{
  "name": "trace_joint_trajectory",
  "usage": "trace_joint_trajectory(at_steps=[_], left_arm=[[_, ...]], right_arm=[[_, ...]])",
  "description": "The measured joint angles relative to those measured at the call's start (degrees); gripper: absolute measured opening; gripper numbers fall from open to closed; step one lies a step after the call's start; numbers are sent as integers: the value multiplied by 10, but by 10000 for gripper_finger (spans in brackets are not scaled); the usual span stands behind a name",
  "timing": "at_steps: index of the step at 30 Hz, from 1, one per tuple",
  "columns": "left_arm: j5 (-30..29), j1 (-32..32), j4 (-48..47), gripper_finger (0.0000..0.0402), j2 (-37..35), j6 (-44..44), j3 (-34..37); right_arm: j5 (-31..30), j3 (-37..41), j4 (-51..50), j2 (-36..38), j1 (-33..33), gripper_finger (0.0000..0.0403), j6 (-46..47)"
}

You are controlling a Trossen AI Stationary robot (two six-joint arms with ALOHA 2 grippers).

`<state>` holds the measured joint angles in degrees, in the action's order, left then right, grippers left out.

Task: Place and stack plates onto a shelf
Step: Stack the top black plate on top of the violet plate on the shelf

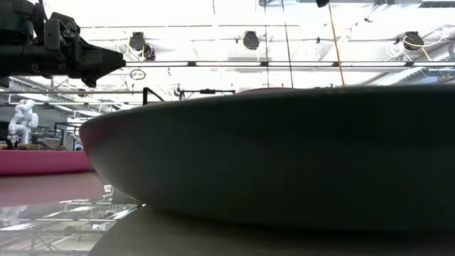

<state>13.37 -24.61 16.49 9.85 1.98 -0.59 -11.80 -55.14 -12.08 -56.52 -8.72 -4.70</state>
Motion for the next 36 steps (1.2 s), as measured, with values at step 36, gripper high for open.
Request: trace_joint_trajectory(at_steps=[36], left_arm=[[-59, 44, -438, 149, 178, 54, -384]], right_arm=[[-94, 186, 273, 15, -192, 112, 3]])
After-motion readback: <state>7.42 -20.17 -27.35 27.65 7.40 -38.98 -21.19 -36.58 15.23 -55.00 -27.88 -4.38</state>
